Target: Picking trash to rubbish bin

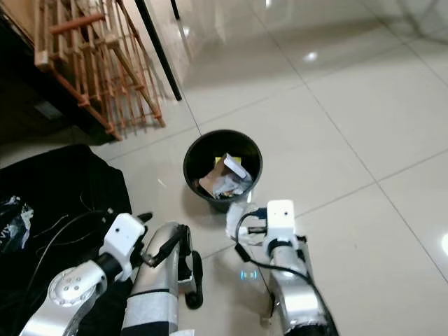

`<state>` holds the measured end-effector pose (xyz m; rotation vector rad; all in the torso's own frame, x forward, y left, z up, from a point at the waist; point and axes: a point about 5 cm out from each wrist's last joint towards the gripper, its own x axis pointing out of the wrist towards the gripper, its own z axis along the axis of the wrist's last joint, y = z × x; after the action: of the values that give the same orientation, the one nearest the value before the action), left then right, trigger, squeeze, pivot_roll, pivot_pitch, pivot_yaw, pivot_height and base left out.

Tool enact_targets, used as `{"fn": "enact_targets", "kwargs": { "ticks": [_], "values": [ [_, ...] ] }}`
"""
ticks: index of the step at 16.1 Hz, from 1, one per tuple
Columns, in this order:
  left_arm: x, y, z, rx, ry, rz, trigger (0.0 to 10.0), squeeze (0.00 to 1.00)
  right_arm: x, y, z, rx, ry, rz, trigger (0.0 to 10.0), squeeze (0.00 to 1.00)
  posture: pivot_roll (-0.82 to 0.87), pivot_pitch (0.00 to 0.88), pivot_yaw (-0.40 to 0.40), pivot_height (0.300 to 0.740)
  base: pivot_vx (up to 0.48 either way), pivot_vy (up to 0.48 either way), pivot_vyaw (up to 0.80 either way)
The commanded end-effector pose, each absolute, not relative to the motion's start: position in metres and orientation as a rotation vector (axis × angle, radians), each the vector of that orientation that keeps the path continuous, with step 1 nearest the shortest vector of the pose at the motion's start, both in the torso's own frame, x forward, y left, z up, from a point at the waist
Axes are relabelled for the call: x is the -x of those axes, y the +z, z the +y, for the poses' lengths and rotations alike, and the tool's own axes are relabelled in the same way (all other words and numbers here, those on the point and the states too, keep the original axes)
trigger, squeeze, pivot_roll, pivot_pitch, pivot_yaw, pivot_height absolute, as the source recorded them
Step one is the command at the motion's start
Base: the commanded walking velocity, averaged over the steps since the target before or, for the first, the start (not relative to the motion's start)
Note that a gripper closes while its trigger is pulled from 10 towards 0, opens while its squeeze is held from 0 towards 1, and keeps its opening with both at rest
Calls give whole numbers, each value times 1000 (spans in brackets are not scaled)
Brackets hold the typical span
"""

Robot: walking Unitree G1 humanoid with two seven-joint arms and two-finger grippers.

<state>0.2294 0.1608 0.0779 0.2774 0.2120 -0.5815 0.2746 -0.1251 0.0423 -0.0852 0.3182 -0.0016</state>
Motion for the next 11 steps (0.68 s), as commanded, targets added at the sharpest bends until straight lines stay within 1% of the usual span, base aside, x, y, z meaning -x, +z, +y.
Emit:
{"fn": "enact_targets", "kwargs": {
  "ticks": [1, 2, 4, 5, 8, 11],
  "values": [
    [-224, 75, 160, -289, -597, 237, 10000, 0, -279, 53, -126, 86, -9, 274, 2000, 0, 120, 429, 108, 609, 0, 0, 0],
    [-223, 75, 161, -280, -587, 240, 10000, 0, -285, 61, -128, 90, -10, 244, 1961, 0, 119, 433, 106, 609, 0, 0, 0],
    [-222, 77, 166, -199, -521, 268, 10000, 0, -297, 77, -132, 100, -16, 189, 1647, 0, 129, 442, 102, 609, 0, 0, 0],
    [-221, 78, 168, -204, -517, 266, 10000, 0, -302, 82, -134, 106, -21, 167, 1529, 0, 133, 444, 99, 609, 0, 0, 0],
    [-216, 85, 167, -202, -511, 258, 10000, 0, -319, 91, -138, 137, -8, 144, 1765, 0, 172, 468, 102, 609, 0, 0, 0],
    [-211, 90, 169, -198, -502, 266, 10000, 0, -334, 97, -139, 128, 15, 145, 2118, 0, 195, 491, 107, 609, 0, 0, 0]
  ]
}}
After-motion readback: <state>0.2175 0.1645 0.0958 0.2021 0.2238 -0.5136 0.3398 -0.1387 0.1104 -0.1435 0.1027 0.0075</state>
